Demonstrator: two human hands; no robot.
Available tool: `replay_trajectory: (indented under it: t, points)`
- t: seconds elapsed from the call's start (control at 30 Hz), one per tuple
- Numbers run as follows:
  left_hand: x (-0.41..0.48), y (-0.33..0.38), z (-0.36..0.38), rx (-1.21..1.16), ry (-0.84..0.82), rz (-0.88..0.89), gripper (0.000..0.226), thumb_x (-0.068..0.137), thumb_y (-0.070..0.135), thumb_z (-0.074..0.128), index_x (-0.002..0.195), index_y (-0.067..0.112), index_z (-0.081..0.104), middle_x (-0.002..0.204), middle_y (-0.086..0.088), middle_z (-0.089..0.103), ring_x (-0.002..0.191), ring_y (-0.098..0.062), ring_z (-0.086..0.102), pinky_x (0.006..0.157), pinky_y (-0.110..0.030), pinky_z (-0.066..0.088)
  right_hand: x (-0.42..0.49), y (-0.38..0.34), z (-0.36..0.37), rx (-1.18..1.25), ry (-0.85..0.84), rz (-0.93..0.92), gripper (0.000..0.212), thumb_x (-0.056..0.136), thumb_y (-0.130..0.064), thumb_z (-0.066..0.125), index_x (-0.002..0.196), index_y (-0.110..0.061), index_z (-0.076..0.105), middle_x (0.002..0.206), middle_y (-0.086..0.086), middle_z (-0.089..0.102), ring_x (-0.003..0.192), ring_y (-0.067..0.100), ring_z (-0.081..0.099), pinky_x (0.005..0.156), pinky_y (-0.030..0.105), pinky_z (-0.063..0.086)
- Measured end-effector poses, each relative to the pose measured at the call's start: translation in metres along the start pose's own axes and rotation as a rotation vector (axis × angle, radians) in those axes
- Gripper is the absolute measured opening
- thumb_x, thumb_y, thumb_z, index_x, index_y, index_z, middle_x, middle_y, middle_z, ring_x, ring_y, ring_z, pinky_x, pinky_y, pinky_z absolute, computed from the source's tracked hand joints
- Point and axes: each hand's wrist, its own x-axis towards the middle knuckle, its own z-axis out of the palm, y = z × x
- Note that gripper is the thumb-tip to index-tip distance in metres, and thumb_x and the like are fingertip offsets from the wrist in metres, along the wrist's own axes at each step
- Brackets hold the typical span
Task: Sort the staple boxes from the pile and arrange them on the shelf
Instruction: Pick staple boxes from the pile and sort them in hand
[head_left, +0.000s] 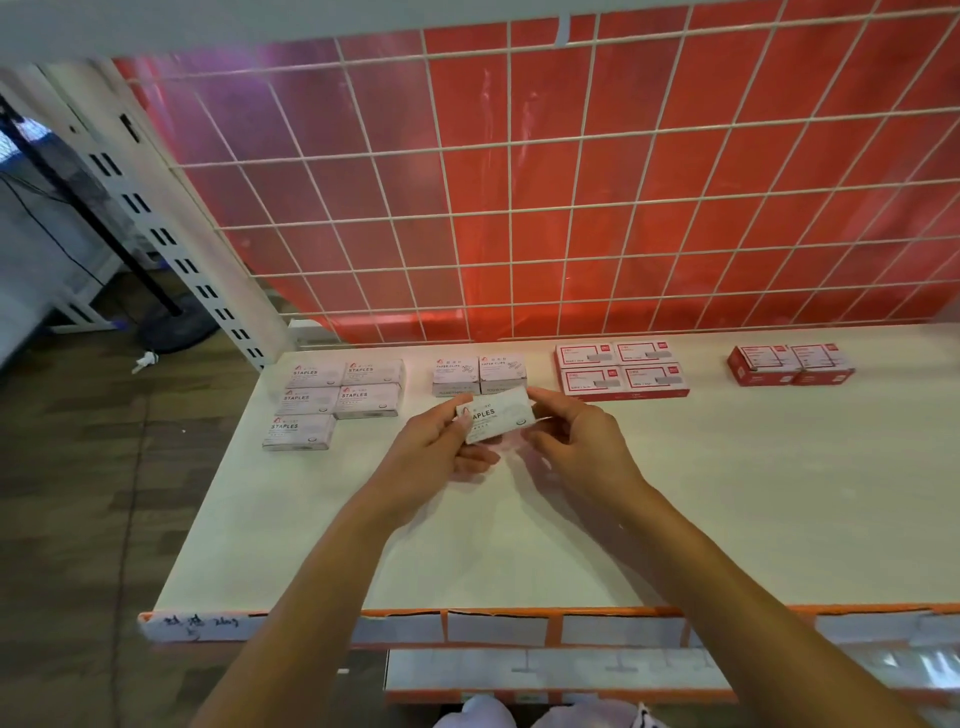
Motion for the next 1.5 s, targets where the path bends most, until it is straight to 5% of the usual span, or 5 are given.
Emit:
replay_trajectory:
  t: [0.53, 0.83, 0.93, 1.07, 1.5]
  points:
    - [-0.004, 0.001, -0.014, -0.040, 0.007, -0.035, 0.028, 0.101, 0.010, 0.041, 0.115, 0.022, 0.062, 0.087, -0.015, 0.069, 0.073, -0.019, 0.059, 0.076, -0.036, 0.054, -0.001, 0.000, 0.004, 0.066, -0.092, 0.022, 0.050, 0.090, -0.004, 0.058, 0.137, -0.019, 0.046, 0.099, -0.011, 0.061, 0.086, 0.013, 0.060, 0.069, 0.015, 0.054]
    - [-0.012, -0.010, -0.037, 0.305, 0.077, 0.099, 0.035, 0.090, 0.009, 0.059, 0.111, 0.038, 0.064, 0.083, 0.005, 0.071, 0.071, -0.014, 0.059, 0.077, -0.042, 0.055, 0.009, -0.003, 0.027, -0.335, -0.037, -0.150, 0.049, 0.081, -0.016, 0.072, 0.127, -0.016, 0.057, 0.117, 0.001, 0.058, 0.088, 0.010, 0.057, 0.075, 0.012, 0.047]
    - [-0.017, -0.012, -0.047, 0.494, 0.114, 0.126, 0.035, 0.092, 0.019, 0.059, 0.115, 0.045, 0.056, 0.089, 0.012, 0.069, 0.075, -0.005, 0.060, 0.073, -0.023, 0.050, 0.011, -0.008, 0.038, -0.406, -0.052, -0.220, 0.048, 0.080, -0.020, 0.072, 0.126, -0.019, 0.059, 0.111, -0.001, 0.061, 0.088, 0.010, 0.056, 0.081, 0.023, 0.049]
    - [-0.025, -0.016, -0.056, 0.862, 0.285, 0.232, 0.047, 0.094, 0.026, 0.056, 0.139, 0.017, 0.046, 0.117, -0.002, 0.065, 0.095, -0.015, 0.059, 0.078, -0.019, 0.040, 0.014, -0.013, 0.058, -0.442, -0.070, -0.243, 0.045, 0.082, -0.022, 0.069, 0.125, -0.016, 0.059, 0.108, 0.002, 0.062, 0.087, 0.011, 0.055, 0.082, 0.029, 0.050]
    - [-0.040, -0.044, -0.114, 1.253, 0.559, 0.512, 0.026, 0.070, 0.009, 0.081, 0.094, 0.012, 0.072, 0.090, -0.003, 0.069, 0.086, -0.026, 0.062, 0.069, -0.035, 0.053, 0.027, -0.033, 0.111, -0.543, -0.109, -0.229, 0.037, 0.086, -0.023, 0.062, 0.121, -0.012, 0.058, 0.107, 0.000, 0.045, 0.088, 0.014, 0.048, 0.081, 0.020, 0.039]
